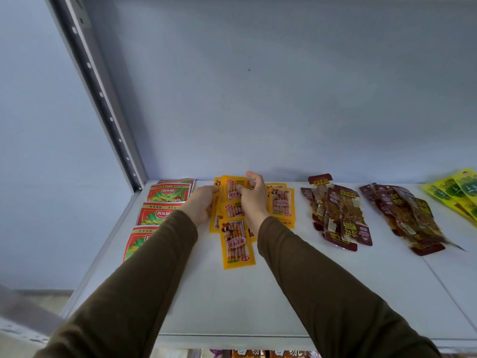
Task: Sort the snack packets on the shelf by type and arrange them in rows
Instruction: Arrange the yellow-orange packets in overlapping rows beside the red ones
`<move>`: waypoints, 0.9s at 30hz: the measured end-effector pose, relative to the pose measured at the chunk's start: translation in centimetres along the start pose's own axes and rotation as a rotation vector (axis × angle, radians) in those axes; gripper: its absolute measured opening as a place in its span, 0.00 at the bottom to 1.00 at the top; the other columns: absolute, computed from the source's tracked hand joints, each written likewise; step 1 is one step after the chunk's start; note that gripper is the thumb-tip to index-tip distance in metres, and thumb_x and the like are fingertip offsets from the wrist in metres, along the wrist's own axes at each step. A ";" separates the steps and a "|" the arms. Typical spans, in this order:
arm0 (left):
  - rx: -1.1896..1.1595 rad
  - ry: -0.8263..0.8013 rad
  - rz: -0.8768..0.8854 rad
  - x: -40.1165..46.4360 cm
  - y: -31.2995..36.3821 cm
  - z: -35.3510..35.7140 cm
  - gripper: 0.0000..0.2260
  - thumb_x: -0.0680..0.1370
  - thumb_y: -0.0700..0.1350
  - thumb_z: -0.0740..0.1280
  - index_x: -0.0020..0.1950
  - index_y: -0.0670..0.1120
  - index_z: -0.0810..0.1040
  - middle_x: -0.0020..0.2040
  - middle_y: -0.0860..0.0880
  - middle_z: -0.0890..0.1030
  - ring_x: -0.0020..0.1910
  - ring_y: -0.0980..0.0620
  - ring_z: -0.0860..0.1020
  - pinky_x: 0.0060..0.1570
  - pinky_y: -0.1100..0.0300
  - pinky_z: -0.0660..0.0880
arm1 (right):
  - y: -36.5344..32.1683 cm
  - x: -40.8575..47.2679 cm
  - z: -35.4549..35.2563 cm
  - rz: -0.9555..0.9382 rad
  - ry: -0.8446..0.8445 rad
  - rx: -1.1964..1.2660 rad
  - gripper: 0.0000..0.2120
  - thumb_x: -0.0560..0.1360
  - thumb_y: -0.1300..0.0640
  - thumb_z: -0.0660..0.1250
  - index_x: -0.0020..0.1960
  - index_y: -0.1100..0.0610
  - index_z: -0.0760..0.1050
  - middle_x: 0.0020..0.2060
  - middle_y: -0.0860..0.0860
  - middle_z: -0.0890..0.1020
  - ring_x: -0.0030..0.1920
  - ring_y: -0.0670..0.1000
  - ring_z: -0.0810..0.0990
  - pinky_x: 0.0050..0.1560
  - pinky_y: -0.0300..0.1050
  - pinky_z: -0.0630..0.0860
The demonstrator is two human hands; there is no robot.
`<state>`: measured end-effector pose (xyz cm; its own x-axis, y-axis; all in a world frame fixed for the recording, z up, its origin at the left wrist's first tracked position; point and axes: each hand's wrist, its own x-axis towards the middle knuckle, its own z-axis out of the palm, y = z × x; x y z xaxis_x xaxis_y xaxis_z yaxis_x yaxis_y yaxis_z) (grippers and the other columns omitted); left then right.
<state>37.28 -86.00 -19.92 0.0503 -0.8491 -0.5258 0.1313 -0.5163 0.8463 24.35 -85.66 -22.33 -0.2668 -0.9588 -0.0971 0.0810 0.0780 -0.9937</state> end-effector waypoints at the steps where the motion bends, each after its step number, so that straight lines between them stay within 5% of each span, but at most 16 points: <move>1: -0.012 -0.002 -0.002 0.1 -0.1 0.0 0.12 0.86 0.43 0.56 0.51 0.44 0.79 0.41 0.43 0.86 0.46 0.44 0.85 0.49 0.48 0.84 | 0.0 0.0 0.0 -0.006 -0.007 -0.008 0.20 0.81 0.62 0.67 0.68 0.44 0.71 0.68 0.49 0.73 0.65 0.50 0.76 0.58 0.46 0.79; 5: -0.151 -0.016 -0.018 0.7 -0.5 -0.2 0.16 0.83 0.34 0.52 0.58 0.41 0.79 0.47 0.41 0.81 0.40 0.46 0.81 0.52 0.49 0.80 | 0.4 0.4 -0.1 0.025 -0.010 -0.027 0.21 0.81 0.64 0.64 0.69 0.46 0.72 0.66 0.50 0.76 0.59 0.50 0.81 0.57 0.52 0.83; 8: -0.139 -0.062 -0.010 1.0 -0.7 -0.4 0.17 0.82 0.30 0.52 0.59 0.42 0.77 0.54 0.39 0.82 0.48 0.42 0.83 0.56 0.43 0.81 | 0.5 0.5 -0.2 0.058 -0.008 -0.013 0.21 0.82 0.65 0.62 0.72 0.48 0.71 0.60 0.46 0.77 0.54 0.49 0.83 0.52 0.49 0.84; 12: -0.117 -0.037 -0.015 1.3 -0.5 -0.6 0.14 0.84 0.33 0.54 0.61 0.46 0.76 0.50 0.40 0.85 0.47 0.42 0.85 0.44 0.45 0.84 | 0.4 0.2 -0.3 0.071 -0.052 -0.062 0.22 0.83 0.63 0.59 0.75 0.49 0.71 0.62 0.50 0.79 0.53 0.49 0.83 0.53 0.50 0.84; 17: -0.092 0.057 0.047 2.6 -0.2 -0.2 0.12 0.84 0.35 0.59 0.64 0.45 0.77 0.51 0.41 0.85 0.47 0.43 0.85 0.53 0.42 0.82 | 0.4 -0.8 0.1 0.085 -0.095 -0.072 0.21 0.82 0.63 0.56 0.72 0.50 0.75 0.64 0.50 0.80 0.56 0.48 0.83 0.56 0.49 0.83; 21: -0.077 0.110 0.092 3.1 -0.3 0.2 0.10 0.84 0.38 0.61 0.62 0.46 0.78 0.51 0.42 0.86 0.50 0.42 0.86 0.53 0.42 0.83 | 0.8 -1.1 0.0 0.072 -0.065 -0.159 0.21 0.83 0.56 0.58 0.76 0.49 0.69 0.57 0.47 0.81 0.48 0.47 0.85 0.47 0.45 0.85; 27: -0.094 0.176 0.145 3.7 -0.6 0.5 0.07 0.84 0.43 0.63 0.59 0.44 0.78 0.47 0.44 0.85 0.43 0.45 0.85 0.47 0.49 0.84 | 0.3 0.1 0.0 0.138 -0.034 -0.233 0.22 0.82 0.48 0.65 0.74 0.54 0.70 0.65 0.52 0.79 0.61 0.54 0.80 0.63 0.54 0.79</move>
<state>36.90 -88.92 -22.36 0.2455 -0.8768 -0.4135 0.2017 -0.3710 0.9065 24.38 -85.76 -22.63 -0.2355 -0.9431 -0.2347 -0.1095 0.2657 -0.9578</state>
